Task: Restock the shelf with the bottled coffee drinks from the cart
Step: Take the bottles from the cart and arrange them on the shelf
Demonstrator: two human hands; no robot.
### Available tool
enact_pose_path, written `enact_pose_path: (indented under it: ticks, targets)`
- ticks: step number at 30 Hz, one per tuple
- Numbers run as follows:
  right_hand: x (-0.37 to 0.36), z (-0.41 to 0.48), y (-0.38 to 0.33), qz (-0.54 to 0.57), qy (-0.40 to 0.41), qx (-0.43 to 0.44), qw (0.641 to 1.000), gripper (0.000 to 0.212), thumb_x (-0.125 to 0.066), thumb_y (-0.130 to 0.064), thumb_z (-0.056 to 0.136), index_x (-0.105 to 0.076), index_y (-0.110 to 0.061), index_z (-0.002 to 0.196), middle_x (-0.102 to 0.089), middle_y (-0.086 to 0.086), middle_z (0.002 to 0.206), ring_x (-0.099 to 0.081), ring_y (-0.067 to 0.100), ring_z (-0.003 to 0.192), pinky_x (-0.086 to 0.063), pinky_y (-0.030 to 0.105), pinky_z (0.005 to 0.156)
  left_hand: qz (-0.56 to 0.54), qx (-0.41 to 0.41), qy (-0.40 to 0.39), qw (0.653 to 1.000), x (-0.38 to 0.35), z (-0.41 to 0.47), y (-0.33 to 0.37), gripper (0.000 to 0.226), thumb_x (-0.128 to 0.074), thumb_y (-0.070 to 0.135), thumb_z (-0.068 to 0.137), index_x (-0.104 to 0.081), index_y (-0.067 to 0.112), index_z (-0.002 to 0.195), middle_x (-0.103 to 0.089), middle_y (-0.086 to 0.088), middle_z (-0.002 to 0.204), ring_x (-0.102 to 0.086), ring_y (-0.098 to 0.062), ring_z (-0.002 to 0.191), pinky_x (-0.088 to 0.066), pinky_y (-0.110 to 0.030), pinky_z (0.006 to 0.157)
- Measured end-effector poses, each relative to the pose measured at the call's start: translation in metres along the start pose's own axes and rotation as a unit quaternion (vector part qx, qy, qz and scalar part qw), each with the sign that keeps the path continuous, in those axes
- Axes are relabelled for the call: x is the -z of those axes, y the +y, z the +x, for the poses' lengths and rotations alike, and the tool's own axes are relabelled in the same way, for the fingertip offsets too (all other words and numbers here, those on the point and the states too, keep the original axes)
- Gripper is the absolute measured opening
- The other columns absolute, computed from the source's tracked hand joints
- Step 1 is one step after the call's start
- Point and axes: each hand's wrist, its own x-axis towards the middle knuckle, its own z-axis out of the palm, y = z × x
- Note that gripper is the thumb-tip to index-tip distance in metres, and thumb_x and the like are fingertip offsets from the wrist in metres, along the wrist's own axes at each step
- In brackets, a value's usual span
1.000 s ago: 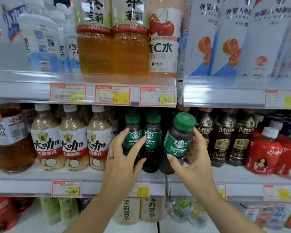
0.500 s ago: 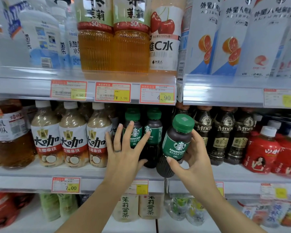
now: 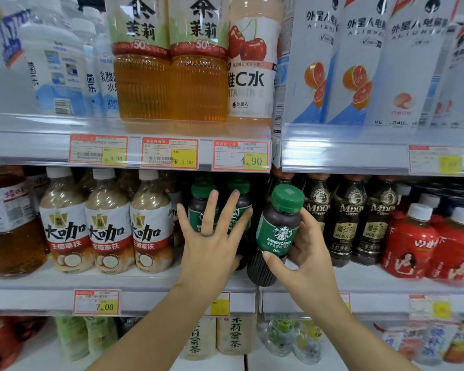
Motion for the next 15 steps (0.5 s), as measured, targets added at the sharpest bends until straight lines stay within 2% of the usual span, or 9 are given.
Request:
enact_pose_path:
  ticks: [2,4,7,11,13,15]
  targets:
    - [0.000,0.001,0.000,-0.001,0.000,0.001,1.000,0.079,-0.072,0.001,0.073,-0.036,-0.043,0.128,-0.055,-0.009,0.129,-0.054,0.003,0.118,-0.047,0.016,0.090,-0.001,0.010,-0.004,1.000,-0.001,0.003,0.003,0.101,-0.086,0.044,0.046,-0.046,0.026,0.136,-0.023,-0.007,0.153,-0.005,-0.034,0.142,0.010,-0.070,0.104]
    - [0.000,0.002,-0.001,-0.002,-0.006,0.002,1.000,0.079,-0.070,0.006,0.076,-0.036,-0.043,0.127,-0.054,-0.012,0.128,-0.054,0.002,0.117,-0.047,0.015,0.090,-0.013,0.014,0.000,1.000,-0.003,0.006,0.005,0.101,-0.087,0.039,0.046,-0.043,0.026,0.136,-0.025,-0.008,0.152,-0.009,-0.036,0.142,0.010,-0.070,0.105]
    - [0.000,0.003,-0.004,0.007,-0.011,0.002,1.000,0.078,-0.068,0.009,0.077,-0.036,-0.042,0.126,-0.055,-0.017,0.125,-0.055,0.001,0.115,-0.047,0.013,0.088,-0.035,0.000,0.023,0.999,0.002,0.003,0.002,0.098,-0.086,0.038,0.050,-0.040,0.026,0.136,-0.024,-0.009,0.152,-0.017,-0.037,0.140,0.002,-0.070,0.106]
    - [-0.006,0.007,-0.008,0.022,-0.040,0.013,0.999,0.076,-0.067,0.007,0.079,-0.034,-0.038,0.130,-0.056,-0.026,0.122,-0.056,0.002,0.116,-0.048,0.017,0.091,-0.106,0.003,0.082,0.991,0.006,-0.021,-0.021,0.079,-0.081,0.039,0.065,-0.045,0.023,0.134,-0.030,-0.012,0.147,-0.027,-0.035,0.137,-0.028,-0.060,0.107]
    - [-0.015,0.010,-0.009,0.024,-0.065,0.010,0.998,0.075,-0.066,0.005,0.081,-0.033,-0.037,0.132,-0.053,-0.029,0.123,-0.055,0.003,0.117,-0.048,0.020,0.093,-0.173,0.038,0.079,0.981,0.004,-0.031,-0.033,0.073,-0.077,0.033,0.071,-0.042,0.021,0.134,-0.031,-0.014,0.145,-0.031,-0.034,0.135,-0.045,-0.052,0.097]
    - [-0.025,0.012,-0.008,0.033,-0.076,-0.004,0.997,0.074,-0.065,0.006,0.081,-0.033,-0.039,0.130,-0.052,-0.032,0.121,-0.054,0.000,0.117,-0.047,0.017,0.092,-0.222,0.065,0.055,0.971,0.003,-0.038,-0.039,0.069,-0.072,0.030,0.075,-0.040,0.020,0.135,-0.029,-0.013,0.146,-0.034,-0.033,0.133,-0.056,-0.044,0.083]
